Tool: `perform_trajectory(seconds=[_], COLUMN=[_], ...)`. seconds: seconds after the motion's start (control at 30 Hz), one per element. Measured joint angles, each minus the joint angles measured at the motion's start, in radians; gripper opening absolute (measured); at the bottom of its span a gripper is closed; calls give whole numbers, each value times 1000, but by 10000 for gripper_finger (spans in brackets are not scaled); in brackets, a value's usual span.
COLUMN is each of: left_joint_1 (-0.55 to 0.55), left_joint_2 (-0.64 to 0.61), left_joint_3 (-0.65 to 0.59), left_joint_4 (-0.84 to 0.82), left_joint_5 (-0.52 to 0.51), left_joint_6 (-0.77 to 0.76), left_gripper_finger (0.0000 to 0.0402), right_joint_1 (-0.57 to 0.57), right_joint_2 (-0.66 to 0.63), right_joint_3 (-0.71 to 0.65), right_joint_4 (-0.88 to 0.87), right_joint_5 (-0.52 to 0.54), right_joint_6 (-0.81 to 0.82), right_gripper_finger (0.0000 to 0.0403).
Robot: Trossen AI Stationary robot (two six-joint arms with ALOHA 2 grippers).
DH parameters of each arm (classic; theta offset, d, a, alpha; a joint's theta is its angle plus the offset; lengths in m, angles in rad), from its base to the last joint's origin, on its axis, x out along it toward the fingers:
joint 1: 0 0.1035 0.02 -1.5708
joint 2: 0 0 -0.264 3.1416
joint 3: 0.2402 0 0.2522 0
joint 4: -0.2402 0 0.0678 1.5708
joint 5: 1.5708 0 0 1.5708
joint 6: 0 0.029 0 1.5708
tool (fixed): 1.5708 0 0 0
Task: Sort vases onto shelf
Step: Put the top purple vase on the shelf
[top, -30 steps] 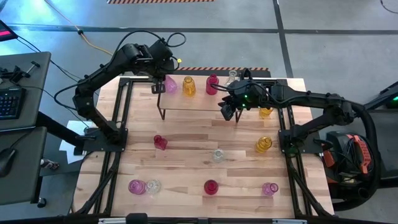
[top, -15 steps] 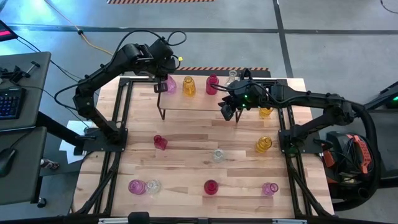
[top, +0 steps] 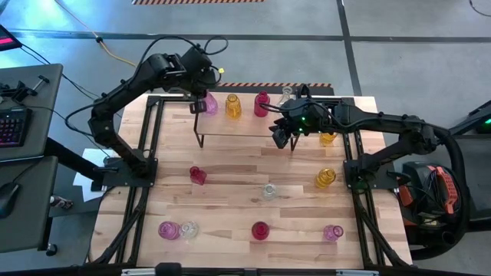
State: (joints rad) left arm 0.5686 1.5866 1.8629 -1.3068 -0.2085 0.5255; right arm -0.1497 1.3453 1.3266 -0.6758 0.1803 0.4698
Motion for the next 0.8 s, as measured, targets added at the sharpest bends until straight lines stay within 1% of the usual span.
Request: perform_trajectory(seconds=[0.33, 0.43, 0.53, 0.67, 0.73, 0.8], left_joint_1=[0, 0, -1, -2, -2, -2], left_joint_2=[-35, -54, -88, -130, -139, -139], left_joint_3=[0, 0, 0, 0, 0, 0], left_joint_4=[19, 7, -33, -95, -119, -128], left_joint_5=[0, 32, 109, 255, 329, 378], left_joint_6=[-1, -35, -74, -150, -167, -176], left_gripper_finger=[72, 72, 72, 72, 72, 72], right_joint_1=[0, 0, 0, 0, 0, 0], right_joint_2=[0, 0, 0, 0, 0, 0], right_joint_3=[0, 0, 0, 0, 0, 0], right_joint_4=[0, 0, 0, 0, 0, 0], right_joint_5=[0, 0, 0, 0, 0, 0], right_joint_6=[-2, -2, -2, -3, -4, -5], right_gripper_finger=[140, 140, 140, 140, 140, 140])
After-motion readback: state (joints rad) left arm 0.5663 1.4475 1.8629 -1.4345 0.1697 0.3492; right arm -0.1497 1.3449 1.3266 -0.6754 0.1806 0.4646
